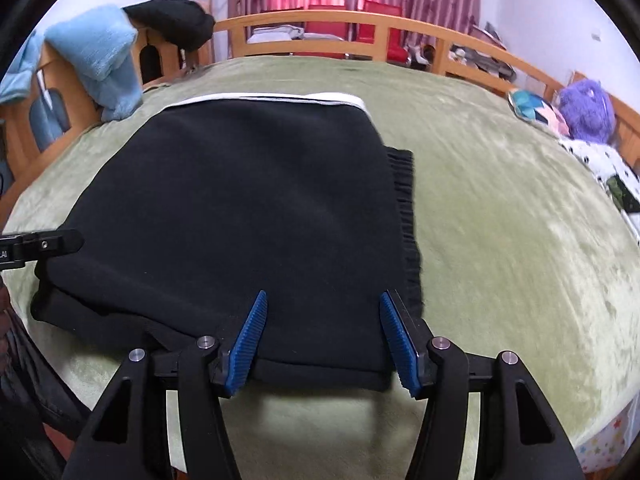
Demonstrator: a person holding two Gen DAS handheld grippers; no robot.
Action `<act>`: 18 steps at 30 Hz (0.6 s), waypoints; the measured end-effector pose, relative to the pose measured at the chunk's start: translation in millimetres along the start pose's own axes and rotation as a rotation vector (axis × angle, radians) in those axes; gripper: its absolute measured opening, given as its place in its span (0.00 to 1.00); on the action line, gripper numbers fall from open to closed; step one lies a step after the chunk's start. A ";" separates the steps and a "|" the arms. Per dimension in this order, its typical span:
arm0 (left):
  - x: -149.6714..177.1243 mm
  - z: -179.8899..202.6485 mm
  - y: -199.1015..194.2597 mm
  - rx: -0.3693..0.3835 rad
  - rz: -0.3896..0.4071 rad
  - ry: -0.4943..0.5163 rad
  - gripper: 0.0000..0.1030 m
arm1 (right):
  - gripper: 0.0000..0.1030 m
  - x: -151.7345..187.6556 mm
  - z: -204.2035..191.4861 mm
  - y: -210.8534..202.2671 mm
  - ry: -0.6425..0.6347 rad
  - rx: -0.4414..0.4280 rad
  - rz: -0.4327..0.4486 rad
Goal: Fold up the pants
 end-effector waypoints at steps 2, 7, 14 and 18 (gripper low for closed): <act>-0.1 3.5 -22.5 0.042 0.027 0.006 0.79 | 0.52 0.8 14.3 -14.3 0.089 -0.006 -0.004; 7.7 26.0 -20.0 0.045 0.003 0.062 0.79 | 0.49 -0.9 5.9 -37.1 0.164 -0.097 0.071; 21.2 9.8 16.5 0.046 -0.107 -0.010 0.87 | 0.50 19.0 -35.4 0.6 0.017 -0.053 -0.017; 23.9 9.3 -17.1 0.057 -0.018 0.032 0.83 | 0.50 12.3 -20.6 -18.4 0.072 -0.070 -0.005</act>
Point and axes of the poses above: each gripper's, at about its wrist camera, not at the fingertips, and y roughly the way its jaws point, z to its right, x to its underside, the point moved 1 cm from there along y, roughly the way its jaws point
